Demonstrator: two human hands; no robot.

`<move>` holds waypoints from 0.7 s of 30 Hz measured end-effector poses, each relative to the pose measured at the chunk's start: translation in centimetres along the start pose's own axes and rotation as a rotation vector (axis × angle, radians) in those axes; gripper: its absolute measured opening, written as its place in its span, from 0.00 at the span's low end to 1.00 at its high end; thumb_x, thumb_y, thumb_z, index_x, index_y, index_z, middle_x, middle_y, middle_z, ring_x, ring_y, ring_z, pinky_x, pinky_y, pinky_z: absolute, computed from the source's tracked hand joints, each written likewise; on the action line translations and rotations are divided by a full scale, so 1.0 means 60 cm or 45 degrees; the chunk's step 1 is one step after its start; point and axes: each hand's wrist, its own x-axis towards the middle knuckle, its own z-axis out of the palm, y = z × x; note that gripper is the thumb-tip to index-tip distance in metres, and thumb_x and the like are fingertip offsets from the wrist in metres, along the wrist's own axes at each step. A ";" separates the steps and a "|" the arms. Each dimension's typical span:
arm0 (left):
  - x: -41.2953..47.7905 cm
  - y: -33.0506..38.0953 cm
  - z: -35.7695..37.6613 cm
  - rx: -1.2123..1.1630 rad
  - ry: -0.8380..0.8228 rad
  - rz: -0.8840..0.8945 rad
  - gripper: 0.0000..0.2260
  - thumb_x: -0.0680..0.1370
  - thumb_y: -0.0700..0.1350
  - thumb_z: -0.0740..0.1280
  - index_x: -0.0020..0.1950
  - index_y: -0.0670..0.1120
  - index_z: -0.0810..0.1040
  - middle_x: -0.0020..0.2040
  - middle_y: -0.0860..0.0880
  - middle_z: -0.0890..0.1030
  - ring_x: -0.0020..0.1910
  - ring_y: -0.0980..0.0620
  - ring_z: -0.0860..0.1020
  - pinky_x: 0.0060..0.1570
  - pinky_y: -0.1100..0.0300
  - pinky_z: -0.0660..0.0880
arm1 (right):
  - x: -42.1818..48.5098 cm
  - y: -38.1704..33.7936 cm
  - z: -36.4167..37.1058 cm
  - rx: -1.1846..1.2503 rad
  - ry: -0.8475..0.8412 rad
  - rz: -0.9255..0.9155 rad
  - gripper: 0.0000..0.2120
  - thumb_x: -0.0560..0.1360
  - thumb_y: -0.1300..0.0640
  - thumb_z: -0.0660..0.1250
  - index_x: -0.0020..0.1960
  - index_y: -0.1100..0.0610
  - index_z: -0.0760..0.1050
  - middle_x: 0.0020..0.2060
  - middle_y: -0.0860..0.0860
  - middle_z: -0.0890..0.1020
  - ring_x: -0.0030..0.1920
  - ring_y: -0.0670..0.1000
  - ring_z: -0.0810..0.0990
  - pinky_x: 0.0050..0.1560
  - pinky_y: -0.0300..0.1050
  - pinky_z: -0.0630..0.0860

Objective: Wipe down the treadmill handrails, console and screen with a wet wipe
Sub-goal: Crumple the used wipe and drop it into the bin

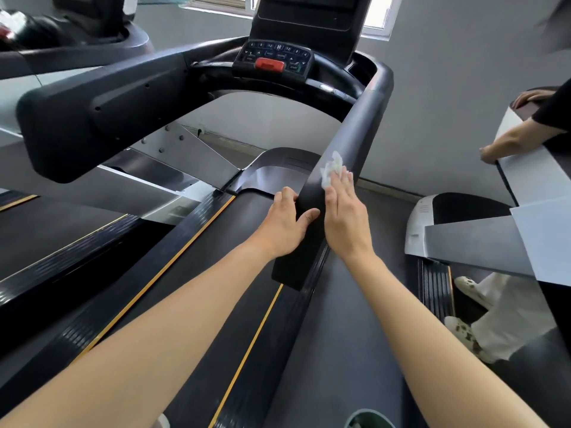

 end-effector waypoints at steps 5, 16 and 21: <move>-0.011 0.010 0.003 0.055 0.030 -0.031 0.24 0.83 0.58 0.64 0.71 0.44 0.63 0.70 0.45 0.68 0.66 0.46 0.72 0.64 0.46 0.74 | -0.008 -0.024 0.018 0.092 0.103 0.154 0.24 0.88 0.53 0.48 0.83 0.56 0.55 0.83 0.51 0.52 0.82 0.47 0.50 0.78 0.39 0.53; -0.072 0.026 0.039 0.192 0.386 0.118 0.21 0.81 0.49 0.69 0.70 0.41 0.69 0.66 0.42 0.72 0.65 0.41 0.71 0.65 0.46 0.71 | -0.151 -0.001 -0.019 0.258 0.254 0.319 0.17 0.81 0.68 0.59 0.64 0.59 0.81 0.56 0.49 0.83 0.56 0.49 0.80 0.56 0.27 0.72; -0.112 0.035 0.053 0.204 0.317 0.628 0.20 0.75 0.35 0.69 0.66 0.43 0.74 0.64 0.46 0.74 0.62 0.46 0.73 0.63 0.50 0.73 | -0.179 0.028 -0.057 0.393 0.245 0.538 0.18 0.77 0.69 0.60 0.54 0.50 0.81 0.53 0.49 0.83 0.55 0.47 0.81 0.50 0.38 0.77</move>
